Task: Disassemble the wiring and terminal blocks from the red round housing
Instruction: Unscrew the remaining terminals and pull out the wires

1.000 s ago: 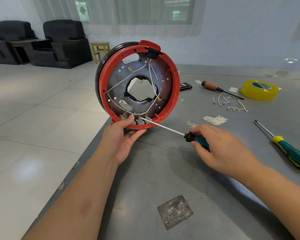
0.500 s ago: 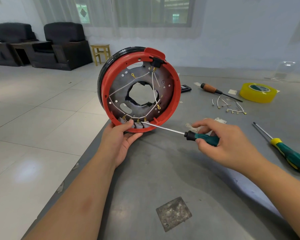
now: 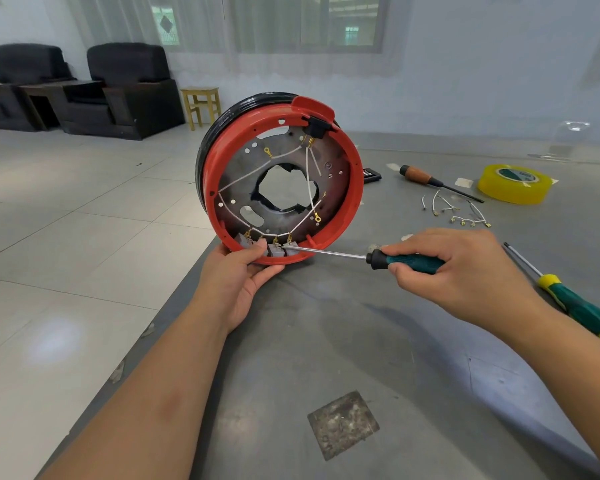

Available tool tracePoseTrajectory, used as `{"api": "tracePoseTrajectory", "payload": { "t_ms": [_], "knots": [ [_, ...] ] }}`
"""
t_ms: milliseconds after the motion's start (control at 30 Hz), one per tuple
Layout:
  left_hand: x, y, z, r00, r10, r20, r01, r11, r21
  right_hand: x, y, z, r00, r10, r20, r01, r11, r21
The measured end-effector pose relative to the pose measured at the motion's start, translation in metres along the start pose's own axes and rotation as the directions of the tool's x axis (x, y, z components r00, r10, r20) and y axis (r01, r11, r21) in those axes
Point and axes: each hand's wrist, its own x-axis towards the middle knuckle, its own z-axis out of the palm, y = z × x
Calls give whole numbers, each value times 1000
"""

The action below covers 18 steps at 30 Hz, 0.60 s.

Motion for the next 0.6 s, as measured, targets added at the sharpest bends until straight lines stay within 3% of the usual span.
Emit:
{"api": "tracePoseTrajectory", "payload": {
  "t_ms": [333,600],
  "knots": [
    [-3,-2,1,997,70,42,-71,997,9,1,-9,1,998,-69,-12,68,995,-78],
    [0,-3,-2,997,55,44,-54,998,-26,-10,-11,22,982,-142,-127,123,981,-149]
  ]
}}
